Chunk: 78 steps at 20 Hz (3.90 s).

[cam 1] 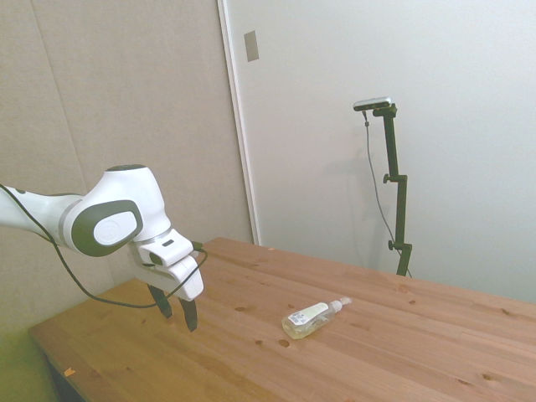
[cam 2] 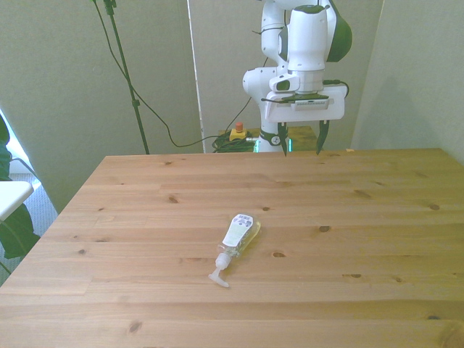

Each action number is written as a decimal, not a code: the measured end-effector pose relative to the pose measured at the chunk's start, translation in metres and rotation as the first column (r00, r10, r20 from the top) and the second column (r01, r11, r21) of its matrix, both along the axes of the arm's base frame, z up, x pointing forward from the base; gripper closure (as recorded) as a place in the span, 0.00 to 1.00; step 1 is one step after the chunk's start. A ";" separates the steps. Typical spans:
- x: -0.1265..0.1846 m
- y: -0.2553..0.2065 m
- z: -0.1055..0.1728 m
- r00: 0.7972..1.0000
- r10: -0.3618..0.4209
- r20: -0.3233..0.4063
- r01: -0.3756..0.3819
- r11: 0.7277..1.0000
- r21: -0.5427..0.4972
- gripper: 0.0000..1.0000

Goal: Stand the sanitizer

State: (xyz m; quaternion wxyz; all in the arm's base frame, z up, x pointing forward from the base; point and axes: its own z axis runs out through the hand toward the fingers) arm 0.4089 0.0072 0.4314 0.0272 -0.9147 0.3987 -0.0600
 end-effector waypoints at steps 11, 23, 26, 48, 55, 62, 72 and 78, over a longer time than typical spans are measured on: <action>0.066 -0.091 0.025 0.987 -0.143 0.074 0.146 0.989 -0.031 0.00; 0.169 -0.153 0.021 0.911 -0.338 0.234 0.356 0.934 -0.037 0.00; 0.189 -0.180 0.000 0.889 -0.377 0.260 0.401 0.915 -0.046 0.00; 0.278 -0.205 -0.060 0.875 -0.428 0.228 0.446 0.895 -0.031 0.00; 0.296 -0.203 -0.070 0.885 -0.424 0.191 0.439 0.897 -0.045 0.00; 0.301 -0.207 -0.079 0.890 -0.423 0.171 0.437 0.898 -0.055 1.00; 0.298 -0.218 -0.079 0.885 -0.443 0.143 0.451 0.892 -0.029 1.00; 0.296 -0.223 -0.079 0.888 -0.441 0.129 0.446 0.895 -0.020 1.00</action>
